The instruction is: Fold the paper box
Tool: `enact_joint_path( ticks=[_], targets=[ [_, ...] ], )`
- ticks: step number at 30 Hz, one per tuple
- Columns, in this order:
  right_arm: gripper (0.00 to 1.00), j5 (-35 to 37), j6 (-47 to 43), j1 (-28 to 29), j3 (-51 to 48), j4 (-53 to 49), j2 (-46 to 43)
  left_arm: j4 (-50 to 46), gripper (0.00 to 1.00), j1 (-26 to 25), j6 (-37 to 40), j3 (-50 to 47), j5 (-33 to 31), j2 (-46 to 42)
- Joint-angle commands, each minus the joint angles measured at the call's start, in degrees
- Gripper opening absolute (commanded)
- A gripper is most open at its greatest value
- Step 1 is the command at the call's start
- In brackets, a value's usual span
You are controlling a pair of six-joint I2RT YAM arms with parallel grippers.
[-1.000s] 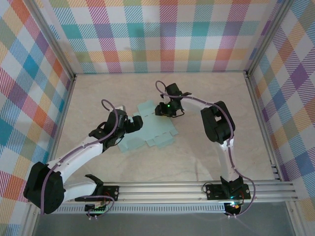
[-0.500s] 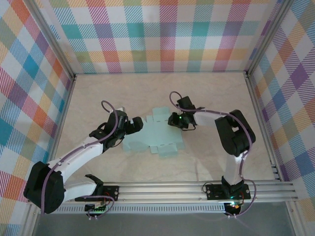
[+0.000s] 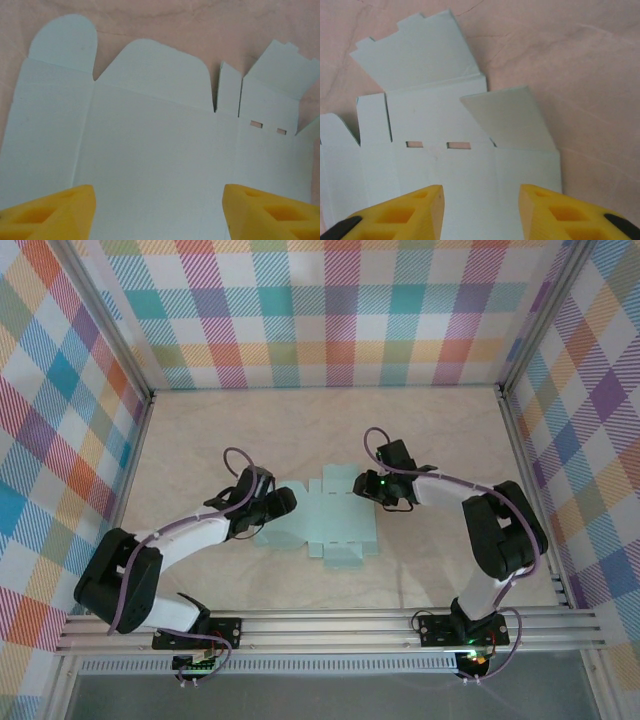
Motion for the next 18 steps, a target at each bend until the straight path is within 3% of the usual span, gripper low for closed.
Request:
enact_joint_path(
  ticks=[1,9,18],
  targets=[
    [0.46,-3.2,-2.54,-0.67,2.45,-1.2,2.21,2.19,0.67,-0.32,-2.67,0.04,-0.14,1.98],
    [0.45,-8.15,-4.32,-0.41,2.23,-1.96,6.72,1.05,0.7,0.13,-1.6,2.0,0.57,8.25],
    [0.42,-6.45,0.71,4.48,-5.86,2.86,3.09,-1.24,0.74,4.38,4.63,6.82,2.53,14.88]
  ],
)
